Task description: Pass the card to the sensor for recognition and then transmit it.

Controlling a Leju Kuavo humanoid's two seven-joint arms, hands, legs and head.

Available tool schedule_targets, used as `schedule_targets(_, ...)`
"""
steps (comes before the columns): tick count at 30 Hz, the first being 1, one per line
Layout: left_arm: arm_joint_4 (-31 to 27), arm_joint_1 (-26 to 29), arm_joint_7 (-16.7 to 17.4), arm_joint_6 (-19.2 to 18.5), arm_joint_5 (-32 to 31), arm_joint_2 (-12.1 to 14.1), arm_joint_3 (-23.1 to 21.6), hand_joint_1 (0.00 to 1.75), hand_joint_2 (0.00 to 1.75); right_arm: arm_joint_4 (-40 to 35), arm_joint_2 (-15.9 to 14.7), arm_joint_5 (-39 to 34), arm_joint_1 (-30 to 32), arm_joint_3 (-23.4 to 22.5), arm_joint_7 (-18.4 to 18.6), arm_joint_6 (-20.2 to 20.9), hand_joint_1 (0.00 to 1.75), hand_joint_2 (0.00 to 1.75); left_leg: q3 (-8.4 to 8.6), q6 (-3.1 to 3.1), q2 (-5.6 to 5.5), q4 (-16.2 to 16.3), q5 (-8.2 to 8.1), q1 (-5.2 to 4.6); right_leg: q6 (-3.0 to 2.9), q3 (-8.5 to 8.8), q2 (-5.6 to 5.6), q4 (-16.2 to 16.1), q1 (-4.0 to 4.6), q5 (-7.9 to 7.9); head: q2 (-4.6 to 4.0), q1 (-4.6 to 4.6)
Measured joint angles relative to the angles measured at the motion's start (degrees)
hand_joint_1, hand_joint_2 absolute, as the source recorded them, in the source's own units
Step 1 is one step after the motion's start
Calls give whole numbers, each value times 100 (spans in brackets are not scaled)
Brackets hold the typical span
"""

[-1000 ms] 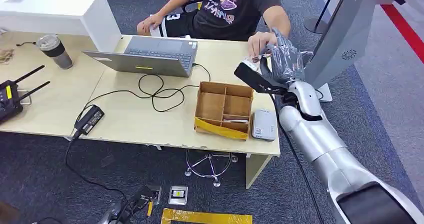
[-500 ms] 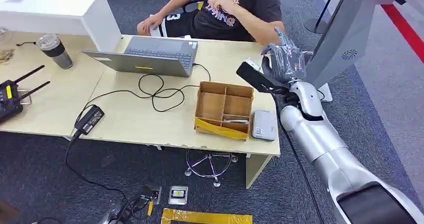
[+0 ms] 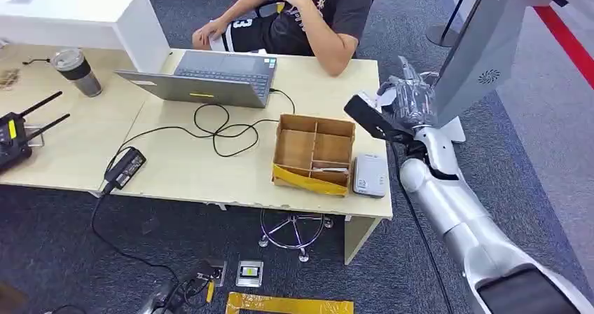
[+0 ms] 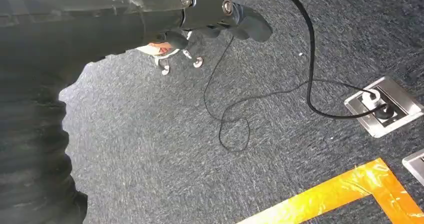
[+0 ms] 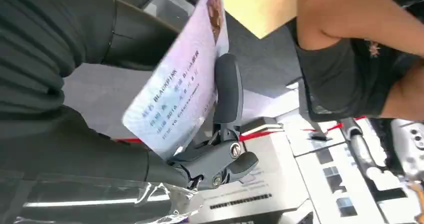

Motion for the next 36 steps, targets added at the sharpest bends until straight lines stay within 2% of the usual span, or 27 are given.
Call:
schedule_targets(9, 2, 51, 0, 39, 30, 2, 0, 0, 175, 135, -280, -413, 322, -286, 105, -33, 175, 175, -1, 0, 0, 0, 0, 0, 0, 0, -1, 0, 0, 0, 0, 0)
schedule_targets(24, 2, 124, -48, 72, 55, 31, 103, 0, 175, 306, -452, -649, 741, -594, 241, -68, 175, 175, -1, 0, 2, 0, 0, 0, 0, 0, -1, -1, 0, 0, -2, 0)
schedule_targets(36, 2, 128, -48, 92, 59, 31, 129, 0, 175, 415, -389, -614, 1216, -702, 260, -33, 175, 175, -2, 0, 1, -2, 0, 1, 0, 1, -1, 0, 1, 0, 0, 0)
